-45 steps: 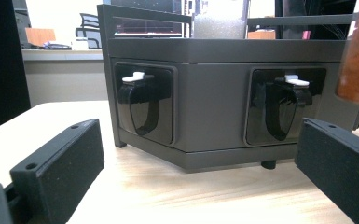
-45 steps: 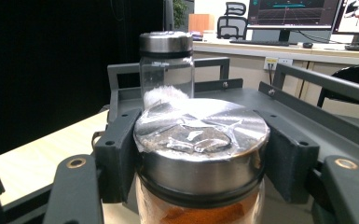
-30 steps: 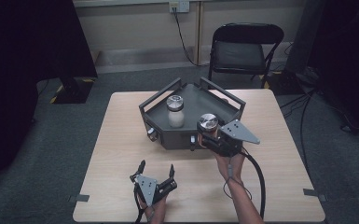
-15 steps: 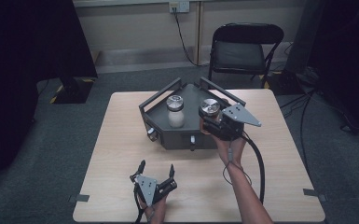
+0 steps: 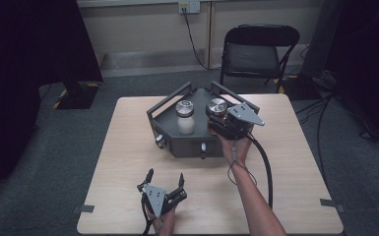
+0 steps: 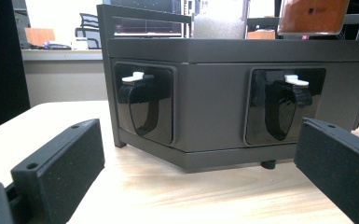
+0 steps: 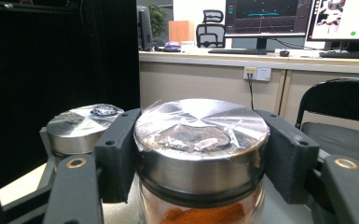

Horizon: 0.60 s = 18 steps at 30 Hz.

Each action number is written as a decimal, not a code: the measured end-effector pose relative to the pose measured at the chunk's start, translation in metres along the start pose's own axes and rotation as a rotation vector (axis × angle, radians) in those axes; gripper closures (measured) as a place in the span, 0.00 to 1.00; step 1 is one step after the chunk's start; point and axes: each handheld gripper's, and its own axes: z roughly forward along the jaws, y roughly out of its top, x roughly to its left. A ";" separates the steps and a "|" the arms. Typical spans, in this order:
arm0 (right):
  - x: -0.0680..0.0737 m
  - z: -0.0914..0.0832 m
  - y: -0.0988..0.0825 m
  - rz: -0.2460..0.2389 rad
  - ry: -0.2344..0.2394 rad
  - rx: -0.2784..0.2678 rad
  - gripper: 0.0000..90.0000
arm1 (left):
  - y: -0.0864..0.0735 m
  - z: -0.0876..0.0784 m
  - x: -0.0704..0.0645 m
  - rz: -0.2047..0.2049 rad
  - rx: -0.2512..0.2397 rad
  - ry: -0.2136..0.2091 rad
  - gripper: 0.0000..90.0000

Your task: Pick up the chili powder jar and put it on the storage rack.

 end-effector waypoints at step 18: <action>0.006 0.018 -0.010 -0.012 -0.046 0.028 0.39 | 0.000 0.000 0.000 0.000 0.000 0.000 0.01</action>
